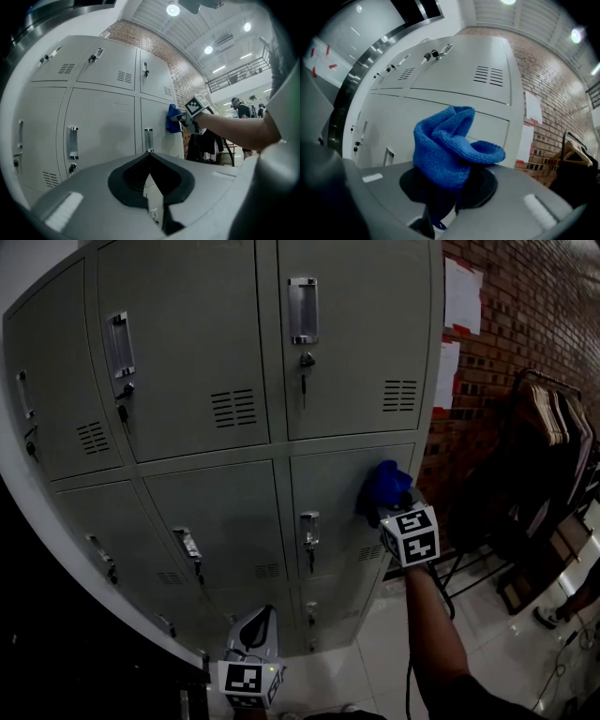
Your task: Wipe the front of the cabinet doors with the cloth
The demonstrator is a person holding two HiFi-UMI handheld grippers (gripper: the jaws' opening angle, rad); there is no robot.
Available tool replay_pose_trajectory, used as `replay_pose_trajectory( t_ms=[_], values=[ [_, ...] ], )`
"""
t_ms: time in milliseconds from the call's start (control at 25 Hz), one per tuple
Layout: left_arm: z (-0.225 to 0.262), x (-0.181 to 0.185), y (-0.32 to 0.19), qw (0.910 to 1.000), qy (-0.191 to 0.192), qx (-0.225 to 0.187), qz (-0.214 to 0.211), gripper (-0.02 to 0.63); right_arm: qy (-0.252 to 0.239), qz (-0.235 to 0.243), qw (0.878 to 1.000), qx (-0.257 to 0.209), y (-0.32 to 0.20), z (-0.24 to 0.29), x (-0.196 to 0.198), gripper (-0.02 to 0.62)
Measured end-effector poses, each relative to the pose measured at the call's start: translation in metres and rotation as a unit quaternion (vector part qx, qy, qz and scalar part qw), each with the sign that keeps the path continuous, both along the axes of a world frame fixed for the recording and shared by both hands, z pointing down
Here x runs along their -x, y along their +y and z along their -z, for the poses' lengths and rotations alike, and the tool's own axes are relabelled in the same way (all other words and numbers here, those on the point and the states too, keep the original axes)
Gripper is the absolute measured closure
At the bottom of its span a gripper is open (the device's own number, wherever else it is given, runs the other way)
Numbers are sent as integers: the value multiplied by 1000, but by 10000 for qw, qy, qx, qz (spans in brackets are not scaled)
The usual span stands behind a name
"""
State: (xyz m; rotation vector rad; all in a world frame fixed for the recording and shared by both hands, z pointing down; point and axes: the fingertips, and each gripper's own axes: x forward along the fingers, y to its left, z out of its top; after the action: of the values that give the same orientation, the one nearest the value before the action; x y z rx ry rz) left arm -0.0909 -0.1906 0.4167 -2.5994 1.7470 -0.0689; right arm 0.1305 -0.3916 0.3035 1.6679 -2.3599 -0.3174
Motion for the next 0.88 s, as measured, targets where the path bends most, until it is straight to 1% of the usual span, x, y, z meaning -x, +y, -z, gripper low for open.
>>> replay_pose_trajectory(
  t_ms=[120,240,400,560,760,880],
  values=[
    [-2,2,0,10000,6,2,24,595,-106,-364,9993,-37,-4,1,-33,506],
    [-9,4,-2,10000,17,4,26,595,-19,-724,9974,-60,-7,1,-60,506],
    [-8,5,-1,10000,-3,49,66,595,124,-1085,9940,-25,-6,-1,-82,506],
    [-3,5,1,9999,19,52,101,595,95,-1122,9936,-29,4,-6,-86,508],
    [-11,6,0,9999,7,44,94,595,217,-1023,9940,335,-2,-39,-79,508],
    [-7,5,1,9999,15,62,103,595,266,-1033,9933,436,-7,-50,-74,509]
  ],
)
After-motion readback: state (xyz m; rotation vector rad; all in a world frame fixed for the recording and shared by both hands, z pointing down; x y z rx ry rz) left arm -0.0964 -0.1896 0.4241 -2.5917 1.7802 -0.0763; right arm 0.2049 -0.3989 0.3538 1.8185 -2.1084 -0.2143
